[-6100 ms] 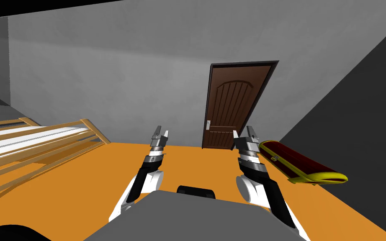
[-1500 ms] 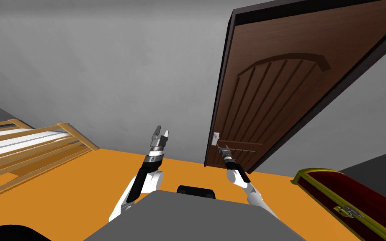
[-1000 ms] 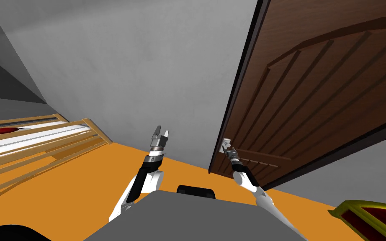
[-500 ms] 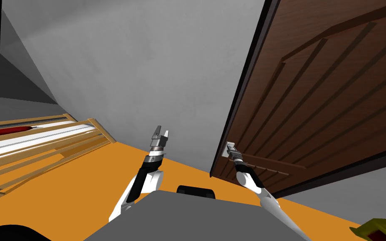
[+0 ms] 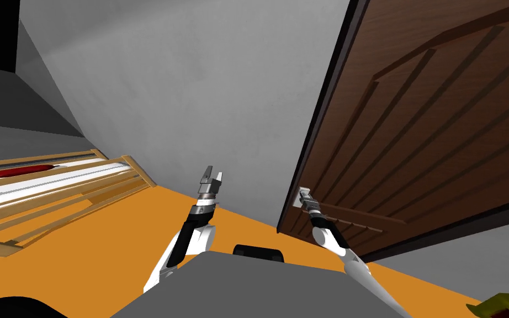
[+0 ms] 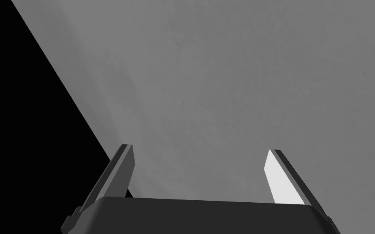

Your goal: Pull the door open

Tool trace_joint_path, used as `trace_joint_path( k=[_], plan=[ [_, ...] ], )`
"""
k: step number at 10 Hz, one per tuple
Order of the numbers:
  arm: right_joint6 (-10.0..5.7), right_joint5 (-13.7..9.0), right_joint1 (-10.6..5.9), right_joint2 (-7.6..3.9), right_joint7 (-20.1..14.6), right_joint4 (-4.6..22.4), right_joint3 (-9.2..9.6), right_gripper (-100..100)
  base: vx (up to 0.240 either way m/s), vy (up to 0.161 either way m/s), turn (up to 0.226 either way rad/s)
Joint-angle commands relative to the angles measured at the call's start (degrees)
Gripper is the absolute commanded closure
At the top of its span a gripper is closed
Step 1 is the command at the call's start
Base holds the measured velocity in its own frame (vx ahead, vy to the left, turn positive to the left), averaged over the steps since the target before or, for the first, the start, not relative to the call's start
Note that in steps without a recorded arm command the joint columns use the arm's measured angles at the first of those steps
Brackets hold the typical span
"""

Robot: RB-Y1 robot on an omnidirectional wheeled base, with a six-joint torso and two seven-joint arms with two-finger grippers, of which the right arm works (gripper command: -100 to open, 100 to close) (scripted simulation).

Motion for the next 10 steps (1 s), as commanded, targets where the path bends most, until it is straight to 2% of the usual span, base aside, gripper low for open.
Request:
trace_joint_path(
  k=[1, 10],
  plan=[
    [-0.31, 0.05, 0.4, -0.54, -0.76, -0.29, 0.85, 100, -0.154, -0.059, 0.122],
    [-3.27, 0.13, 3.4, -6.29, -6.32, -2.88, 5.91, 100, -0.206, -0.066, 0.13]
  ],
)
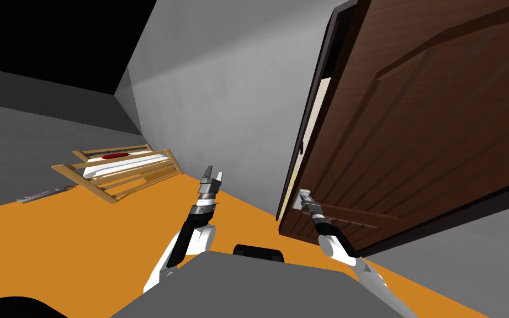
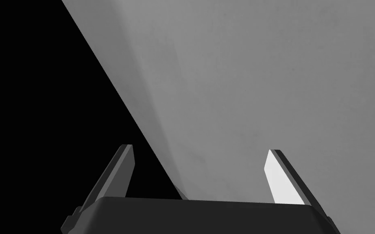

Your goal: Pull the door open

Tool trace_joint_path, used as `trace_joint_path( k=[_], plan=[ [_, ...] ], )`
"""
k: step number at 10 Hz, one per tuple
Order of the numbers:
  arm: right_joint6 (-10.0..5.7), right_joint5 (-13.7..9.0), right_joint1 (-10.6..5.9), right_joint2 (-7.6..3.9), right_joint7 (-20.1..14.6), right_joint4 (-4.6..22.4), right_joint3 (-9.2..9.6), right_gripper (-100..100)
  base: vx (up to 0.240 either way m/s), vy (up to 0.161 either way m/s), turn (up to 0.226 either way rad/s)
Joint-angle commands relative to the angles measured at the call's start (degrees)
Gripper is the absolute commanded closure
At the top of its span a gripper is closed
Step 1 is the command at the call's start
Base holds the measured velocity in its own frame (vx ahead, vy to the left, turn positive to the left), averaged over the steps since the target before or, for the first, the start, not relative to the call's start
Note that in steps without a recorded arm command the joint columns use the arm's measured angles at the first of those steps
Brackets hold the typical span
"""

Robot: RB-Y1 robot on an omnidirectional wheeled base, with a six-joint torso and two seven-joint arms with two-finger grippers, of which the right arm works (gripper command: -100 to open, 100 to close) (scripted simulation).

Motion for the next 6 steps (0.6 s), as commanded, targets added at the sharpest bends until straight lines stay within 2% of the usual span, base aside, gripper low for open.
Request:
trace_joint_path(
  k=[1, 2, 6],
  plan=[
    [0.0, 0.0, 0.0, 0.0, 0.0, 0.0, 0.0, 100, -0.092, -0.02, 0.024],
    [-0.54, 0.16, 0.5, -0.87, -0.9, -0.31, 1.0, 100, -0.138, -0.026, 0.115],
    [-2.08, 0.53, 1.41, -3.2, -3.0, -1.18, 3.12, 100, -0.216, -0.081, 0.136]
  ],
)
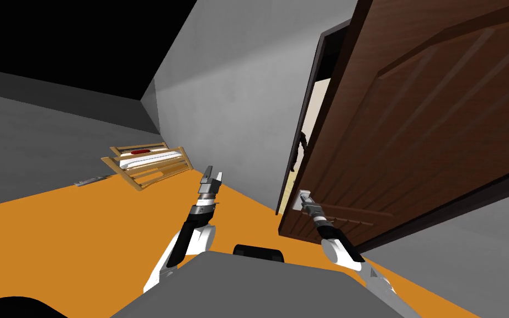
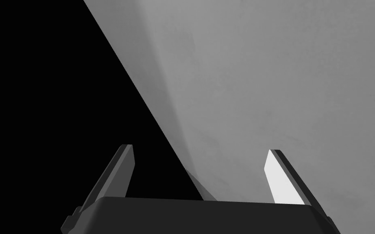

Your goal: Pull the door open

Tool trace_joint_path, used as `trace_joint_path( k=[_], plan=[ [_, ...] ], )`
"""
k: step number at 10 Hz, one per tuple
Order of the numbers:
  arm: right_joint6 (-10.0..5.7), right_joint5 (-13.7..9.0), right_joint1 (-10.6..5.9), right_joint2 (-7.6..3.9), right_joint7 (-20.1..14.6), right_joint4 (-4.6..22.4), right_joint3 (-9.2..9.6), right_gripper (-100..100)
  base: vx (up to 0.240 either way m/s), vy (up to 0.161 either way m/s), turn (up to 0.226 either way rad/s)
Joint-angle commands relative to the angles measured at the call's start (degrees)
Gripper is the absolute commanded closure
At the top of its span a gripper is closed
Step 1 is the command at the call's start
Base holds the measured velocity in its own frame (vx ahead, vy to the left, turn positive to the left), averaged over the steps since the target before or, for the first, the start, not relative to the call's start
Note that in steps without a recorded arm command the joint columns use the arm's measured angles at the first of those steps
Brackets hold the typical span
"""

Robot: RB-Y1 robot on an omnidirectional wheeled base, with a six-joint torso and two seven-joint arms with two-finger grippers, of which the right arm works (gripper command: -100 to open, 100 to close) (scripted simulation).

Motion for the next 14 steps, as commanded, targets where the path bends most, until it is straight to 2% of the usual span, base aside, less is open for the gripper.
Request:
trace_joint_path(
  k=[1, 4, 5, 6, 7, 10, 13, 14],
  plan=[
    [-0.81, 0.21, 0.6, -1.27, -1.32, -0.49, 1.38, 100, -0.253, -0.083, 0.184],
    [-2.02, 0.5, 1.31, -3.09, -2.97, -1.17, 3.04, 100, -0.247, -0.092, 0.14],
    [-1.87, 0.47, 1.01, -2.8, -2.56, -0.91, 2.59, 100, -0.115, -0.029, 0.025],
    [-2.99, 0.83, 1.62, -4.12, -3.92, -1.14, 3.92, 100, -0.177, -0.104, 0.177],
    [-3.24, 0.9, 1.73, -4.42, -4.19, -1.22, 4.17, 100, -0.242, -0.127, 0.164],
    [-5.57, 1.58, 2.78, -7.23, -6.73, -1.95, 6.54, 100, -0.251, -0.092, 0.16],
    [-7.21, 2.06, 3.51, -9.2, -8.51, -2.45, 8.21, 100, -0.22, -0.099, 0.132],
    [-6.71, 1.93, 3.47, -8.79, -7.92, -2.47, 7.78, 100, -0.091, -0.04, 0.034]
  ],
)
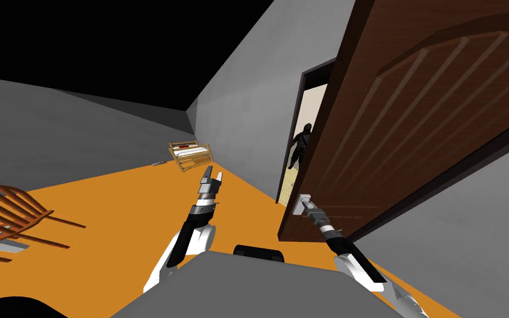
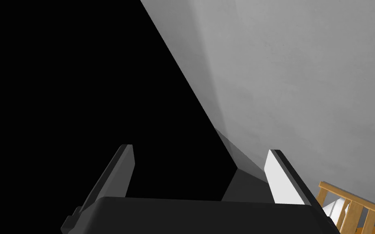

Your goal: Pull the door open

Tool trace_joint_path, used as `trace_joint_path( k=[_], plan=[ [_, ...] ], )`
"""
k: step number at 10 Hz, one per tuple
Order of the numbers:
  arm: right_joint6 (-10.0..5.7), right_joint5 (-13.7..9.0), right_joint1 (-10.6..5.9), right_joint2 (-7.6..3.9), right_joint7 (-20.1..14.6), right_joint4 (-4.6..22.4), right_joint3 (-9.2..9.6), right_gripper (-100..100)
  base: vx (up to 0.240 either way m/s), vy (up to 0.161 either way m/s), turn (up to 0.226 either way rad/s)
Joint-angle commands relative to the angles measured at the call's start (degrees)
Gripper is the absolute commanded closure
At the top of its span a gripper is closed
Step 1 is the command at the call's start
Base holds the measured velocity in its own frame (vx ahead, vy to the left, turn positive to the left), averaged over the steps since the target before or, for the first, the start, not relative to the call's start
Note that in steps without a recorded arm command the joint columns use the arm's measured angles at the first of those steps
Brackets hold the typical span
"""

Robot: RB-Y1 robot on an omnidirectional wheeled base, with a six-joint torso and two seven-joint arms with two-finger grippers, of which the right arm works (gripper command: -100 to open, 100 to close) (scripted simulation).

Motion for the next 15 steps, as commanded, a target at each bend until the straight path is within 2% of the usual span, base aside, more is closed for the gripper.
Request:
trace_joint_path(
  k=[1, 10, 11, 15],
  plan=[
    [-0.76, 0.36, 0.09, -0.73, -0.85, 0.08, 0.63, 100, -0.143, -0.044, 0.13],
    [-5.16, 2.47, 0.62, -4.94, -5.8, 0.55, 4.3, 100, -0.206, -0.093, 0.131],
    [-4.79, 2.33, 0.61, -4.73, -5.37, 0.48, 4.01, 100, -0.076, -0.03, 0.025],
    [-7.74, 3.14, 1.09, -6.9, -7.67, 1.11, 6.13, 100, -0.2, -0.091, 0.158]
  ],
)
